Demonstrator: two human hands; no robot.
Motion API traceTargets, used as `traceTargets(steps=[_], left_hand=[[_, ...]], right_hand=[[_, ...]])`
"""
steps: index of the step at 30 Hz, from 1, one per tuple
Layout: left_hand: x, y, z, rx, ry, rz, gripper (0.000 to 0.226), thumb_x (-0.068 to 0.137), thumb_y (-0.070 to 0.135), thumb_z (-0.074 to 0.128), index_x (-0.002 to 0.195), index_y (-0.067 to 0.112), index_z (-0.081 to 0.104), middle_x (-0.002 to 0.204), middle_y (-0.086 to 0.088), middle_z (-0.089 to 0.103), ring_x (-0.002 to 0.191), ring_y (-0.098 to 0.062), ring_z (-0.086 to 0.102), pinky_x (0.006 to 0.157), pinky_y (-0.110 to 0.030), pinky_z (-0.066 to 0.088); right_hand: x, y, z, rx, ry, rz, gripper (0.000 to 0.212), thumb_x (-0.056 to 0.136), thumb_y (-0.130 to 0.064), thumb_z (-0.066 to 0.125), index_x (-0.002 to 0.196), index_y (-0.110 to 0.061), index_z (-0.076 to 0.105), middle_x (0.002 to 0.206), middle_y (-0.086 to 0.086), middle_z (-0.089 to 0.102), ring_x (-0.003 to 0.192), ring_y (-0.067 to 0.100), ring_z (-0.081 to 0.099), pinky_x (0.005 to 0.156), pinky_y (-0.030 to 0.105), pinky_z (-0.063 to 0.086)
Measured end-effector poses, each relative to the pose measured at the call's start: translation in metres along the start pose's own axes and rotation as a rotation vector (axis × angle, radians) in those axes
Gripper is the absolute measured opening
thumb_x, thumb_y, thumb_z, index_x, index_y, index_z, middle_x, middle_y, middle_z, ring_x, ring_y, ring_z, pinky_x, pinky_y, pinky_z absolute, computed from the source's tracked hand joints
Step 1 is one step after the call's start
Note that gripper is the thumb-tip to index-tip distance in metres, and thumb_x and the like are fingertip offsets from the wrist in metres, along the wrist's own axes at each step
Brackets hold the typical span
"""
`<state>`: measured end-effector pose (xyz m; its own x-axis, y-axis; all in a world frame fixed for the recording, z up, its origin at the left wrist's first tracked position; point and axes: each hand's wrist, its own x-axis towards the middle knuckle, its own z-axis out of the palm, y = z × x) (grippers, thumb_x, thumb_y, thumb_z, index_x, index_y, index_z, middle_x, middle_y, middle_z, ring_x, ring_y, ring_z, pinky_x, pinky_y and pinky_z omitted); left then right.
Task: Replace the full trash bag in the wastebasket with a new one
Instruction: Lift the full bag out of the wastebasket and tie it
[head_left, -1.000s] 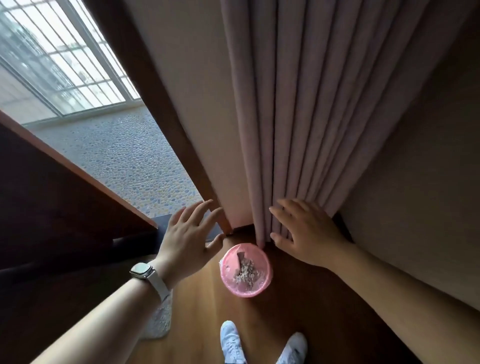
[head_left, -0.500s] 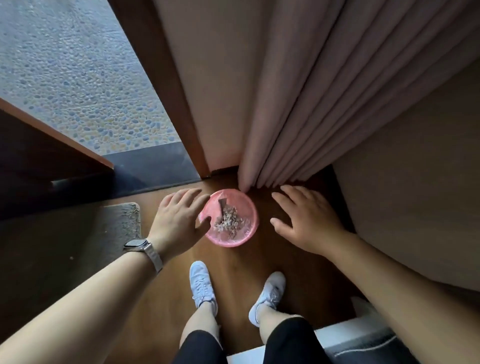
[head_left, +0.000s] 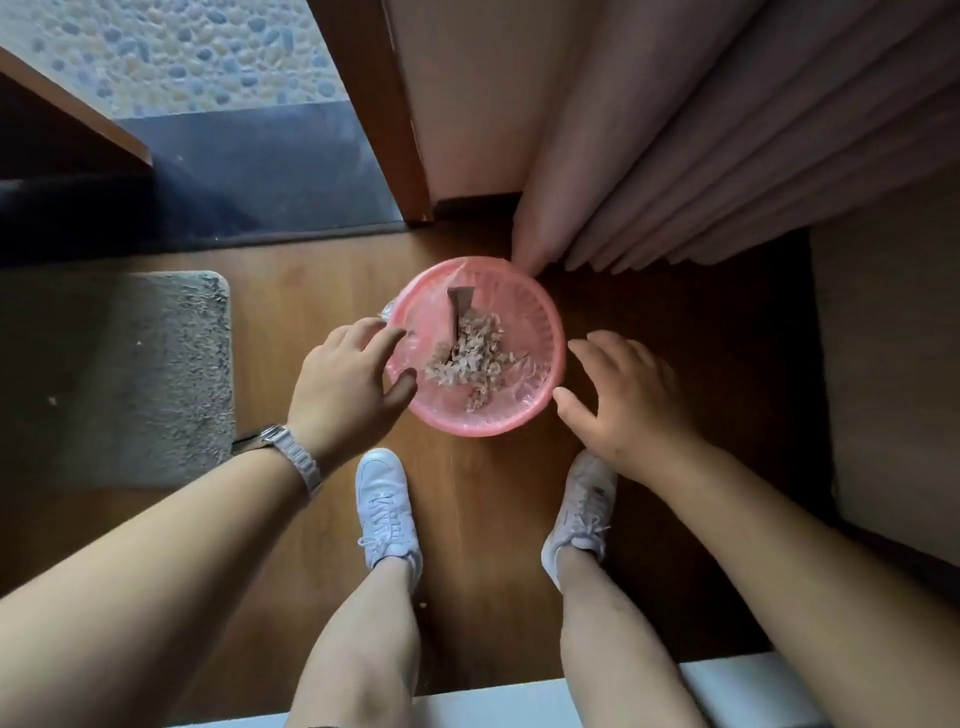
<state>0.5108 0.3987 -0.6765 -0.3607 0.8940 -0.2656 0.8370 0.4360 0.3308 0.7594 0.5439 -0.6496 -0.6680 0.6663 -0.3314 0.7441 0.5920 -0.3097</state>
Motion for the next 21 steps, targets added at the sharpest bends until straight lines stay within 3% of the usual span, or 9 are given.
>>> traceTargets(steps=[4,9,13,16,21], left_hand=[[0.009,-0.027,0.069,-0.047,-0.003,-0.093,0.045,0.087,0.037,0.061,0.127,0.018,0.054,0.129,-0.005,0.057,0.115,-0.032,0.053,0.091,-0.045,0.047],[0.036,-0.068,0.118,-0.114,0.042,-0.102,0.055,0.088,0.045,0.056,0.134,0.017,0.046,0.132,-0.01,0.053,0.118,-0.032,0.052,0.097,-0.047,0.045],[0.057,-0.084,0.142,-0.178,0.014,-0.094,0.064,0.09,0.044,0.059,0.142,0.016,0.035,0.139,-0.013,0.045,0.122,-0.03,0.051,0.103,-0.046,0.042],[0.06,-0.095,0.158,-0.251,0.002,-0.102,0.055,0.092,0.045,0.055,0.139,0.02,0.04,0.134,-0.01,0.049,0.111,-0.024,0.055,0.098,-0.045,0.046],[0.055,-0.1,0.166,-0.327,0.049,-0.115,0.039,0.095,0.046,0.047,0.125,0.022,0.053,0.118,-0.005,0.06,0.092,-0.02,0.06,0.086,-0.041,0.05]], right_hand=[[0.018,0.027,0.07,0.003,-0.028,0.0,0.058,0.08,-0.052,0.046,0.126,-0.017,0.05,0.125,0.003,0.054,0.112,0.029,0.051,0.09,0.041,0.041],[0.039,0.06,0.126,-0.077,-0.069,-0.036,0.052,0.084,-0.049,0.054,0.126,-0.021,0.044,0.125,0.0,0.051,0.113,0.025,0.049,0.091,0.041,0.04],[0.057,0.081,0.151,-0.036,-0.09,0.026,0.072,0.083,-0.046,0.062,0.141,-0.018,0.029,0.137,0.008,0.042,0.121,0.031,0.045,0.096,0.043,0.039],[0.065,0.085,0.161,0.057,-0.082,0.132,0.083,0.083,-0.046,0.063,0.147,-0.018,0.019,0.148,0.012,0.031,0.131,0.033,0.037,0.103,0.043,0.035],[0.066,0.085,0.171,0.047,-0.072,0.201,0.063,0.083,-0.053,0.06,0.13,-0.017,0.042,0.132,0.011,0.052,0.114,0.031,0.054,0.09,0.041,0.046]])
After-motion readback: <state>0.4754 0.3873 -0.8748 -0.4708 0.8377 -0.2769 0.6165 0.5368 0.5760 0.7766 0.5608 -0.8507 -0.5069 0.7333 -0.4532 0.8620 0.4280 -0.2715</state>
